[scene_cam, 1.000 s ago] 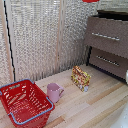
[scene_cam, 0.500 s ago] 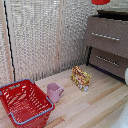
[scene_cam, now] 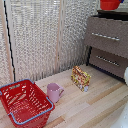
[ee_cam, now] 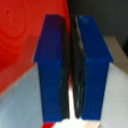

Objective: Transport the gripper mindfully toward the orange-red bowl and clasp it to elevate with ease. Ensure your robot's arm aligns efficiently with the top drawer's opening. Carefully slide the orange-red bowl into the designated spot with precision. After confirmation, withdraw the gripper gently. Close the drawer smoothly by transitioning the gripper to its handle.

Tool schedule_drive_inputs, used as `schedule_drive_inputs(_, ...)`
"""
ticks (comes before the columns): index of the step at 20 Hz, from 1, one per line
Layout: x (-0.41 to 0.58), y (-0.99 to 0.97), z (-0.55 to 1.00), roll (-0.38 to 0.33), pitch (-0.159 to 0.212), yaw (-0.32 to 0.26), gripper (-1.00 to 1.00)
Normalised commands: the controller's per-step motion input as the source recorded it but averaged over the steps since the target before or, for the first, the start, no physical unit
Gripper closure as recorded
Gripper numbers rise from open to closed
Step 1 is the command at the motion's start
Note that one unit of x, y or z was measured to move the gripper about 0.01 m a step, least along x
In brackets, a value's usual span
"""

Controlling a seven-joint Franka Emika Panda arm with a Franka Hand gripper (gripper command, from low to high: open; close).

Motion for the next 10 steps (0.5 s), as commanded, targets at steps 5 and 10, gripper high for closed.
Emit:
schedule_drive_inputs(5,-0.029,-0.41,0.00,0.019,-0.001,0.000,1.00)
schedule_drive_inputs(10,-0.003,-0.11,0.00,0.010,0.000,-0.005,-1.00)
